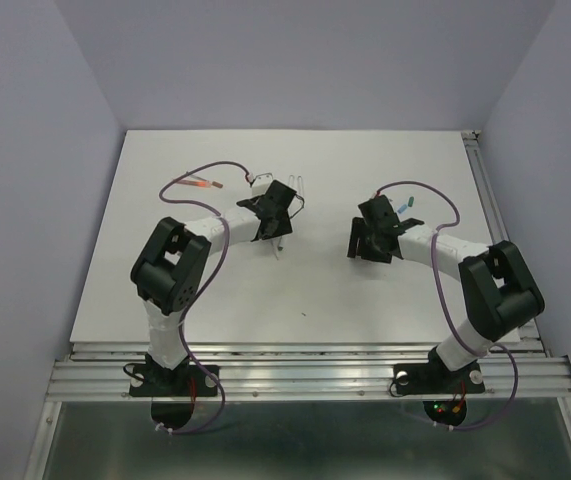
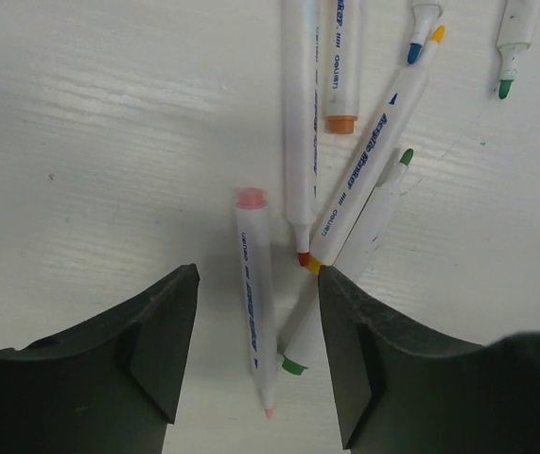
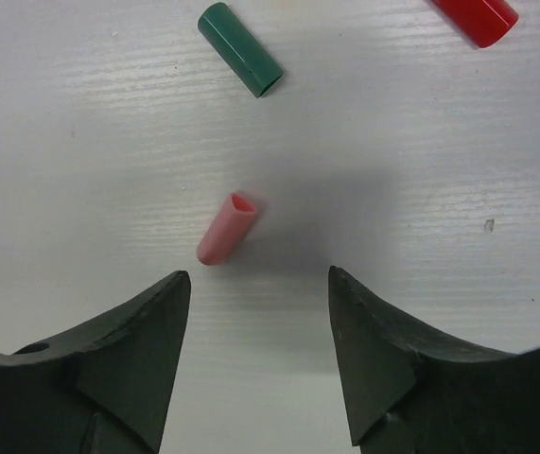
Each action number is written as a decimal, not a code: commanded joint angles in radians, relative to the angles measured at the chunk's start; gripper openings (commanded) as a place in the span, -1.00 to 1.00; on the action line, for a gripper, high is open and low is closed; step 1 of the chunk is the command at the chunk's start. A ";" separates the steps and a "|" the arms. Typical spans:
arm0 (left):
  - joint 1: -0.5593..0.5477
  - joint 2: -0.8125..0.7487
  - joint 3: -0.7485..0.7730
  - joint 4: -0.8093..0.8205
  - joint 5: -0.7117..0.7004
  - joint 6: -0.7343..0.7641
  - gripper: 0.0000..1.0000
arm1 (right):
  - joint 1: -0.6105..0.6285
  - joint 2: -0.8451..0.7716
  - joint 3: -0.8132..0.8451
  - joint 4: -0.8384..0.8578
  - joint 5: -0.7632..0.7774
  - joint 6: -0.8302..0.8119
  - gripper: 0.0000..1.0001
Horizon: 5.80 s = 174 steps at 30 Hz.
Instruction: Open the pen caps
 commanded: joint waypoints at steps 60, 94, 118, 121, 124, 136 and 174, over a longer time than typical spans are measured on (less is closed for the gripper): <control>0.620 0.616 1.048 -0.642 -0.079 -0.248 0.50 | -0.009 -0.171 0.034 -0.056 0.192 -0.087 1.00; 0.279 -0.773 -0.394 0.044 0.122 -0.206 -1.00 | 0.212 -0.418 -0.083 0.169 -0.414 -0.195 1.00; -0.139 -0.718 -0.300 0.108 -0.035 -0.464 -1.00 | 0.324 -0.145 0.144 0.395 -0.473 -0.040 0.79; -0.157 -0.709 -0.296 0.119 -0.041 -0.466 -1.00 | 0.323 -0.127 0.169 0.378 -0.483 -0.008 0.51; -0.162 -0.703 -0.291 0.121 -0.048 -0.467 -1.00 | 0.324 -0.116 0.167 0.373 -0.499 0.011 0.26; -0.165 -0.705 -0.290 0.134 -0.071 -0.480 -1.00 | 0.326 -0.127 0.169 0.315 -0.559 0.040 -0.42; 0.146 -0.462 -0.233 0.280 0.157 0.049 -1.00 | 0.127 -0.315 -0.075 0.113 -0.455 0.051 -0.99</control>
